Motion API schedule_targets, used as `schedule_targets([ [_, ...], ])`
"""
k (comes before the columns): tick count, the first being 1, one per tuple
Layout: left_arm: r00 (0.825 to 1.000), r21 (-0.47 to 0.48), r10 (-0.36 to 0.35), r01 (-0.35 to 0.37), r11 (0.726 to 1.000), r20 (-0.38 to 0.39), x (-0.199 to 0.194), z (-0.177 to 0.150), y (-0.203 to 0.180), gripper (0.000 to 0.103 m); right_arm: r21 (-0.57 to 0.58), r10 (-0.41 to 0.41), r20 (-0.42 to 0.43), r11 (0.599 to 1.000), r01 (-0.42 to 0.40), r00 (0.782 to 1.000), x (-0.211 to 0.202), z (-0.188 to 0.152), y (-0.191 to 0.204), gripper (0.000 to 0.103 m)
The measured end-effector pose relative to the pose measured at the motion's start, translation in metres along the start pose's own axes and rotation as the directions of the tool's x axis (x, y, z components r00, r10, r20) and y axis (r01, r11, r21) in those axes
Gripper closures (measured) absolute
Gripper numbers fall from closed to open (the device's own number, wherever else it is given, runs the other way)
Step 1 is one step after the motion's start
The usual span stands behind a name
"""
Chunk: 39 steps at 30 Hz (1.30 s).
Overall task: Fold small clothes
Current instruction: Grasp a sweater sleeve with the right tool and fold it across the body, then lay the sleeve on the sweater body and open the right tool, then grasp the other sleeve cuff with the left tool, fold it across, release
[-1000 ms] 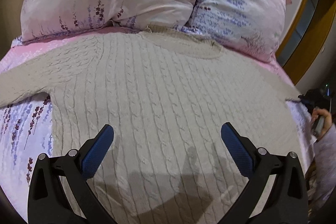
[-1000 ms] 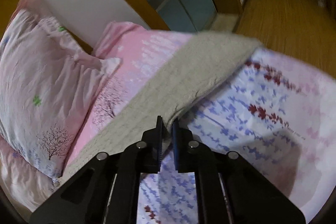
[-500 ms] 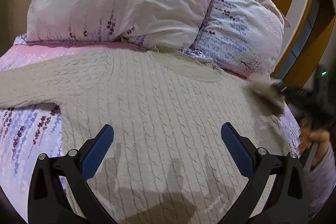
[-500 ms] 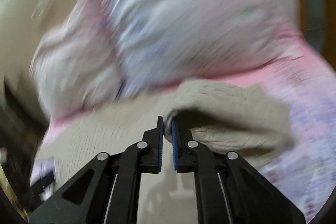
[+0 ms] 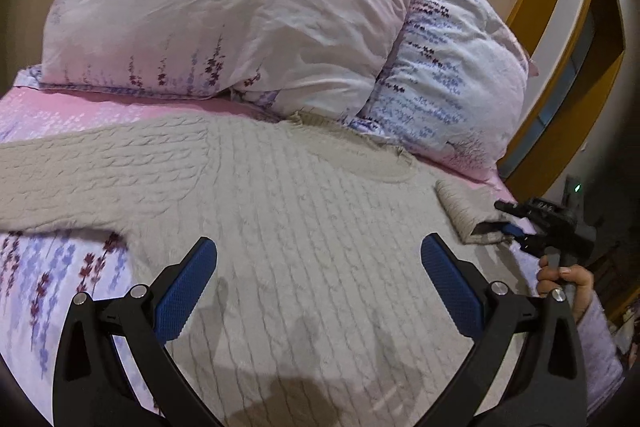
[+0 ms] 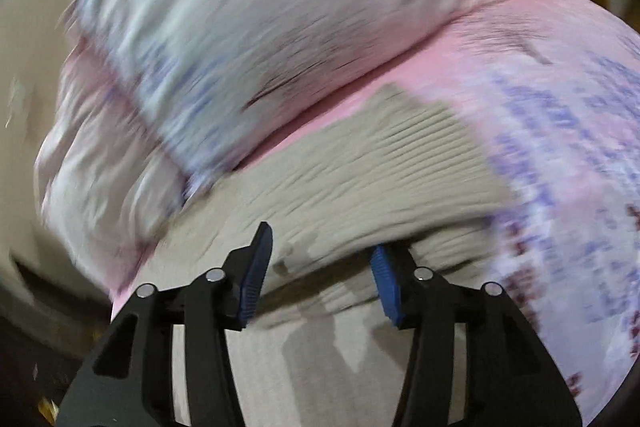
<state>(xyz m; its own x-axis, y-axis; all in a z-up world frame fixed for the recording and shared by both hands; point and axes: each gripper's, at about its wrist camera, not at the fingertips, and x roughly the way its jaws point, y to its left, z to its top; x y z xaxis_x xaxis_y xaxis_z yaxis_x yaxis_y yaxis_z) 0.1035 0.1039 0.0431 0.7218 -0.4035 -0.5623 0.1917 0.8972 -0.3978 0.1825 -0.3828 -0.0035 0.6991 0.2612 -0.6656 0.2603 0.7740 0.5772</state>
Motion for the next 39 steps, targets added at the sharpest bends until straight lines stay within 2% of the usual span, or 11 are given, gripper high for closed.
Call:
schedule_targets([
  [3, 0.993, -0.101, -0.114, 0.112, 0.989, -0.013, 0.005, 0.01, 0.014, 0.001, 0.004, -0.112, 0.054, 0.994, 0.112, 0.992, 0.002, 0.012, -0.009, 0.093],
  [8, 0.97, -0.246, -0.242, 0.234, 0.941, -0.003, 0.013, 0.023, 0.034, 0.001, -0.2, -0.04, 0.134, 0.977, 0.067, 0.99, -0.001, -0.002, 0.054, 0.095],
  [14, 0.955, -0.336, -0.297, 0.282, 0.899, 0.006, 0.03, 0.033, 0.043, 0.012, -0.483, 0.157, -0.056, 0.86, -0.164, 0.986, 0.036, -0.059, 0.164, 0.096],
  [20, 0.951, -0.402, -0.307, 0.263, 0.877, -0.047, 0.061, 0.033, 0.047, 0.013, -0.582, 0.076, -0.234, 0.788, -0.202, 0.969, 0.1, -0.118, 0.208, 0.095],
  [23, 0.952, -0.424, -0.298, 0.241, 0.873, -0.073, 0.074, 0.031, 0.047, 0.013, -0.594, 0.036, -0.283, 0.778, -0.204, 0.958, 0.114, -0.13, 0.208, 0.085],
  [25, 0.95, -0.433, -0.299, 0.233, 0.871, -0.092, 0.08, 0.029, 0.044, 0.013, -0.608, 0.051, -0.307, 0.757, -0.237, 0.95, 0.104, -0.131, 0.209, 0.043],
  [28, 0.949, -0.406, -0.291, 0.221, 0.887, -0.119, 0.088, 0.029, 0.033, 0.013, -0.601, 0.102, -0.276, 0.757, -0.255, 0.956, 0.074, -0.124, 0.196, 0.035],
  [32, 0.947, -0.403, -0.262, 0.171, 0.899, -0.183, 0.106, 0.029, 0.02, 0.02, -0.512, 0.078, -0.085, 0.852, -0.111, 0.993, 0.025, -0.096, 0.147, 0.038],
  [34, 0.947, -0.398, -0.245, 0.146, 0.906, -0.21, 0.114, 0.027, 0.017, 0.021, -0.453, -0.038, 0.06, 0.889, 0.061, 0.997, 0.003, -0.078, 0.114, 0.058],
  [36, 0.953, -0.361, -0.218, 0.131, 0.923, -0.212, 0.115, 0.026, 0.01, 0.021, -0.401, -0.2, 0.188, 0.878, 0.261, 0.962, -0.02, -0.057, 0.073, 0.062],
  [39, 0.952, -0.35, -0.215, 0.128, 0.928, -0.22, 0.117, 0.027, 0.007, 0.025, -0.299, -0.345, 0.196, 0.871, 0.391, 0.918, -0.04, -0.036, 0.012, 0.066],
])
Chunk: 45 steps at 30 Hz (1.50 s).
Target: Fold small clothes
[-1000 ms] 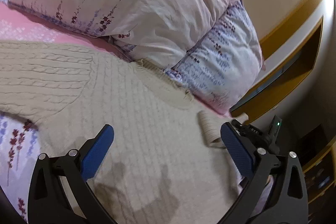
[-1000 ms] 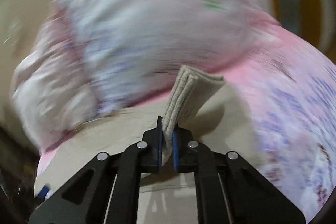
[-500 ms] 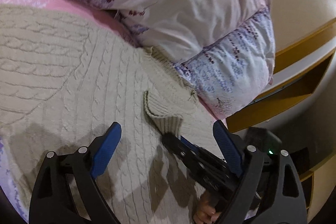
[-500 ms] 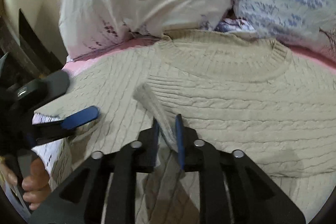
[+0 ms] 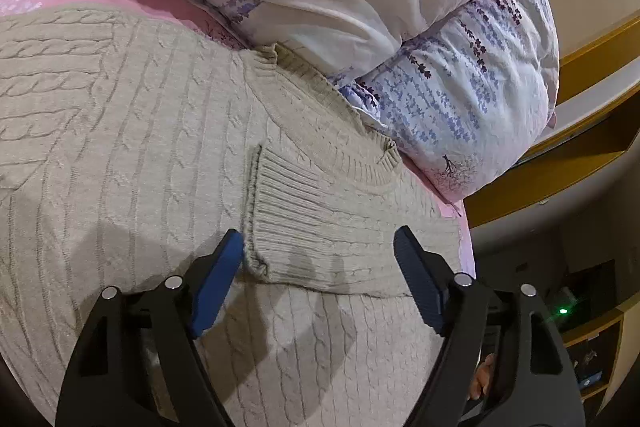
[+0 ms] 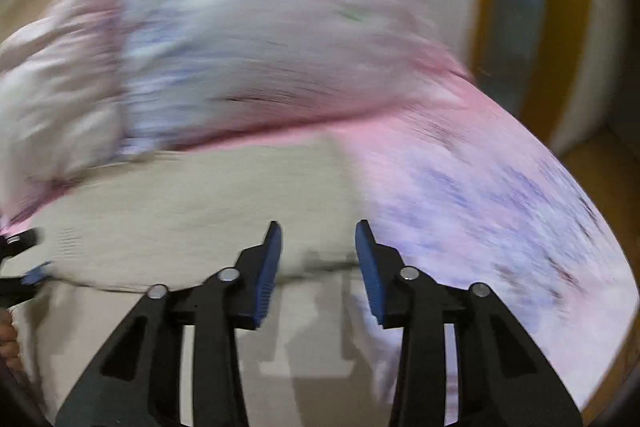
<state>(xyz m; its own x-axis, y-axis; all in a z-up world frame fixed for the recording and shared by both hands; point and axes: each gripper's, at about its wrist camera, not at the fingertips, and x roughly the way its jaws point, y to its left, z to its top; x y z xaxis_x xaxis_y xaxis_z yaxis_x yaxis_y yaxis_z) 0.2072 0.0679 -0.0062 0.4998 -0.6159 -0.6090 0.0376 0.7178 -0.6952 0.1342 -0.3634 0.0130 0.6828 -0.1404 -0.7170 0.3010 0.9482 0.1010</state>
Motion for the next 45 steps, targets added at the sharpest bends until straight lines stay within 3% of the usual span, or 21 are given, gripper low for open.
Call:
schedule_targets([
  [3, 1.0, -0.004, -0.005, 0.005, 1.0, -0.009, 0.003, 0.001, -0.001, 0.037, 0.1, 0.043, -0.098, 0.994, -0.034, 0.994, 0.014, -0.007, -0.041, 0.071],
  [5, 0.999, -0.022, -0.03, 0.029, 0.999, -0.038, 0.01, 0.0, -0.001, 0.047, 0.083, 0.061, -0.096, 0.995, -0.053, 0.993, 0.015, -0.012, -0.041, 0.071],
  [8, 0.999, -0.014, -0.014, 0.013, 1.0, -0.039, 0.015, -0.002, -0.004, 0.047, 0.02, 0.083, -0.082, 0.996, -0.082, 0.993, 0.014, -0.013, -0.029, 0.071],
  [12, 0.999, -0.022, -0.011, 0.011, 1.0, -0.033, 0.018, 0.0, -0.006, 0.048, -0.065, 0.051, -0.121, 0.996, -0.059, 0.991, 0.031, -0.013, -0.008, 0.074],
  [15, 1.0, -0.025, 0.003, -0.004, 1.0, -0.029, 0.02, 0.001, -0.004, 0.055, -0.074, 0.047, -0.118, 0.996, -0.056, 0.992, 0.034, -0.009, -0.006, 0.081],
  [16, 1.0, -0.024, 0.011, -0.012, 1.0, -0.025, 0.021, 0.001, -0.004, 0.065, -0.073, 0.052, -0.109, 0.996, -0.06, 0.993, 0.034, -0.007, -0.005, 0.09],
  [17, 1.0, -0.018, 0.011, -0.011, 1.0, -0.023, 0.021, 0.002, -0.003, 0.083, -0.071, 0.051, -0.095, 0.996, -0.058, 0.994, 0.034, -0.005, -0.005, 0.091],
  [18, 1.0, -0.016, 0.003, -0.003, 1.0, -0.017, 0.02, 0.003, -0.002, 0.093, -0.069, 0.04, -0.07, 0.997, -0.045, 0.997, 0.031, -0.002, -0.004, 0.093],
  [22, 0.999, 0.027, -0.004, 0.003, 1.0, 0.036, 0.001, 0.008, 0.0, 0.095, -0.089, 0.049, 0.008, 0.995, -0.048, 0.999, 0.013, -0.001, 0.004, 0.094],
  [26, 0.994, 0.09, 0.059, -0.068, 0.994, 0.096, -0.019, 0.007, 0.003, 0.095, -0.153, 0.042, -0.003, 0.987, -0.042, 0.999, 0.009, -0.008, 0.017, 0.094],
  [30, 0.993, 0.056, 0.117, -0.118, 0.992, 0.014, 0.001, 0.005, 0.017, 0.095, -0.15, -0.034, -0.058, 0.988, 0.025, 0.998, 0.028, -0.013, 0.017, 0.093],
  [32, 0.993, 0.067, 0.119, -0.12, 0.99, 0.02, 0.002, 0.004, 0.017, 0.095, -0.141, -0.054, -0.079, 0.989, 0.043, 0.995, 0.031, -0.013, 0.015, 0.091],
  [36, 0.997, 0.066, 0.081, -0.082, 0.994, 0.007, -0.014, 0.006, 0.017, 0.094, -0.131, -0.07, -0.051, 0.989, 0.063, 0.996, 0.01, -0.015, 0.012, 0.053],
  [37, 0.997, 0.073, 0.079, -0.08, 0.994, 0.018, -0.021, 0.005, 0.018, 0.084, -0.127, -0.062, -0.018, 0.99, 0.059, 0.998, -0.001, -0.015, 0.01, 0.05],
  [38, 0.996, 0.08, 0.079, -0.082, 0.993, 0.039, -0.032, 0.005, 0.02, 0.06, -0.126, -0.062, 0.002, 0.99, 0.062, 0.998, -0.009, -0.015, 0.01, 0.05],
  [40, 0.988, 0.082, 0.099, -0.11, 0.991, 0.121, -0.06, 0.001, 0.025, 0.028, -0.123, -0.05, 0.052, 0.991, 0.056, 0.997, -0.027, -0.012, 0.013, 0.05],
  [42, 0.972, 0.087, 0.114, -0.135, 0.987, 0.207, -0.092, -0.002, 0.032, 0.028, -0.143, 0.02, 0.062, 0.99, -0.011, 0.998, -0.034, -0.006, 0.026, 0.05],
  [45, 0.946, 0.04, 0.156, -0.174, 0.984, 0.285, -0.134, -0.006, 0.052, 0.028, -0.218, 0.12, 0.001, 0.969, -0.117, 0.993, -0.025, -0.003, 0.07, 0.05],
])
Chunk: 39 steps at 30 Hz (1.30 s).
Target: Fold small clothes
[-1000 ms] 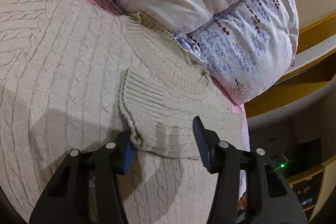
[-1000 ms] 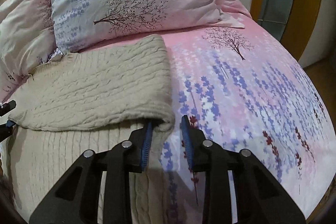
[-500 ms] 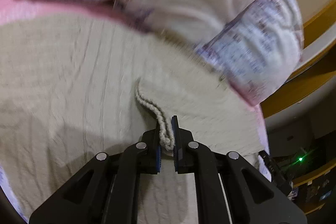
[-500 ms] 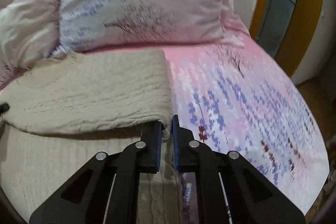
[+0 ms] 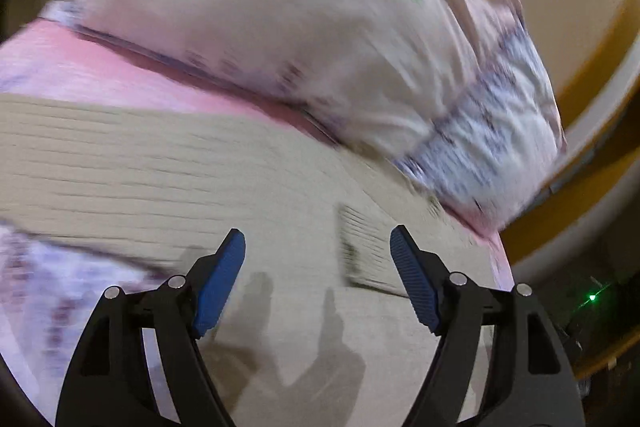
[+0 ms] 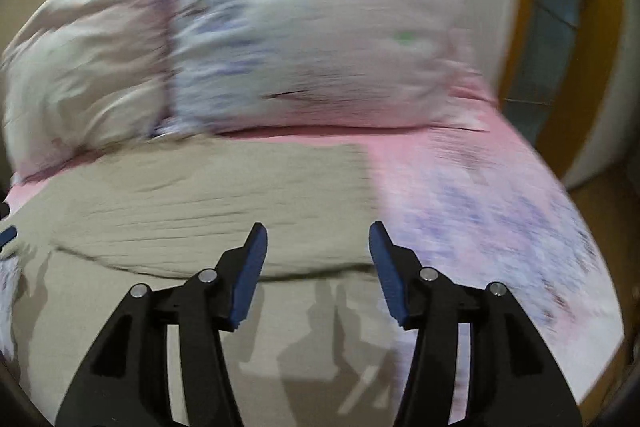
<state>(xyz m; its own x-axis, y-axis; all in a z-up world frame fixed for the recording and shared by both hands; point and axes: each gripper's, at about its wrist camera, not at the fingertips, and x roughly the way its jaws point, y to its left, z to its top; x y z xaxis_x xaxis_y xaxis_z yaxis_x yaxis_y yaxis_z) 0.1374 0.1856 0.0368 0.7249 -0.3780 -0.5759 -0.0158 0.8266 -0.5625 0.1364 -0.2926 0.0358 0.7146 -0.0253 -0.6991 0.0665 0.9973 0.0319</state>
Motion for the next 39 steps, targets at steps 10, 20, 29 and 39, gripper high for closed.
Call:
schedule_targets([
  [10, 0.966, -0.351, 0.224, -0.167, 0.921, 0.129, -0.095, 0.012, 0.128, 0.028, -0.226, 0.159, -0.141, 0.956, -0.188, 0.977, 0.059, 0.007, 0.17, 0.046],
  [20, 0.944, -0.596, 0.294, -0.153, 0.788, 0.146, -0.11, 0.015, 0.201, 0.041, -0.2, 0.188, -0.203, 0.953, -0.228, 0.961, 0.069, -0.005, 0.179, 0.035],
  [29, 0.922, -0.67, 0.349, -0.153, 0.726, 0.168, -0.099, 0.035, 0.224, 0.072, -0.155, 0.208, -0.166, 0.96, -0.234, 0.964, 0.047, -0.004, 0.147, 0.035],
  [39, 0.908, -0.439, 0.323, -0.184, 0.88, 0.267, -0.091, 0.068, 0.133, 0.096, -0.112, 0.208, -0.087, 0.97, -0.217, 0.974, 0.026, 0.003, 0.106, 0.032],
])
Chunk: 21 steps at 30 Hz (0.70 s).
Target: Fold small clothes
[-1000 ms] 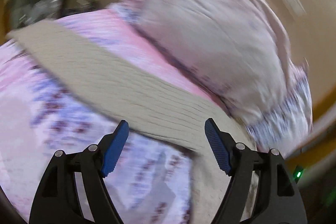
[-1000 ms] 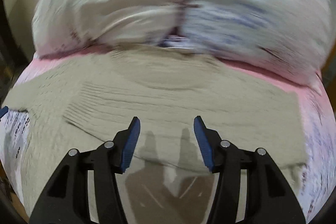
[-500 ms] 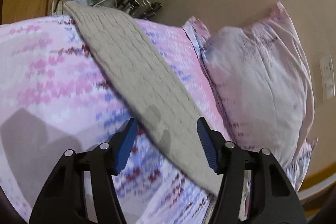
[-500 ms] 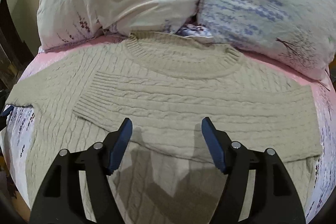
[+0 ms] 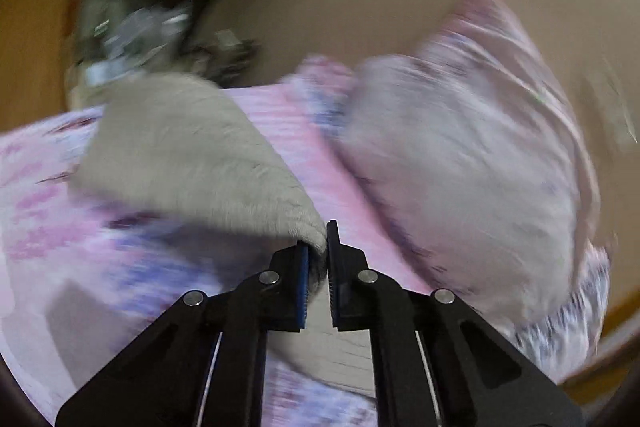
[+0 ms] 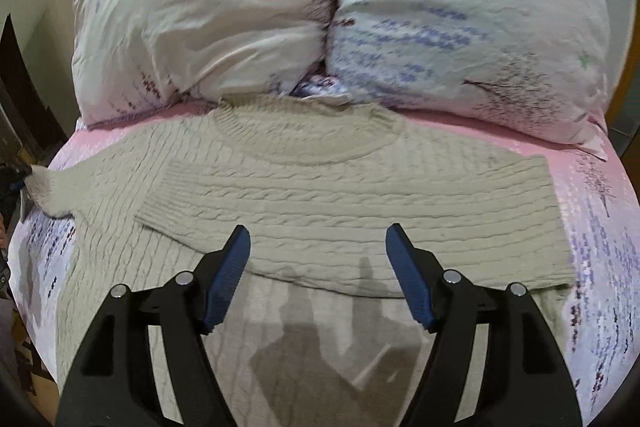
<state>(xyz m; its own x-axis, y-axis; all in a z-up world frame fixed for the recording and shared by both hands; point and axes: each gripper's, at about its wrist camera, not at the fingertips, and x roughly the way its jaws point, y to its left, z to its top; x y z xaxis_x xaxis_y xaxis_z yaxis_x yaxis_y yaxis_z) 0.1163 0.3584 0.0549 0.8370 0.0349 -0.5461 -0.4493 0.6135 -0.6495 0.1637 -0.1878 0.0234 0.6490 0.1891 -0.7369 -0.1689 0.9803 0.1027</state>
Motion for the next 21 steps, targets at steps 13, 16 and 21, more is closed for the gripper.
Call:
schedule_targets([
  [13, 0.859, 0.543, -0.267, 0.488, 0.683, -0.437, 0.032, -0.203, -0.24, 0.096, 0.157, -0.077, 0.011, 0.985, 0.074, 0.997, -0.012, -0.015, -0.073, 0.031],
  [16, 0.829, 0.624, -0.124, 0.501, 0.6, -0.545, 0.059, -0.265, -0.255, 0.096, 0.178, -0.097, -0.005, 0.979, 0.096, 0.995, -0.01, -0.02, -0.085, 0.031],
  [21, 0.796, 0.652, -0.048, 0.527, 0.544, -0.604, 0.058, -0.284, -0.245, 0.056, 0.189, -0.091, 0.013, 0.978, 0.087, 0.996, -0.013, -0.015, -0.092, 0.032],
])
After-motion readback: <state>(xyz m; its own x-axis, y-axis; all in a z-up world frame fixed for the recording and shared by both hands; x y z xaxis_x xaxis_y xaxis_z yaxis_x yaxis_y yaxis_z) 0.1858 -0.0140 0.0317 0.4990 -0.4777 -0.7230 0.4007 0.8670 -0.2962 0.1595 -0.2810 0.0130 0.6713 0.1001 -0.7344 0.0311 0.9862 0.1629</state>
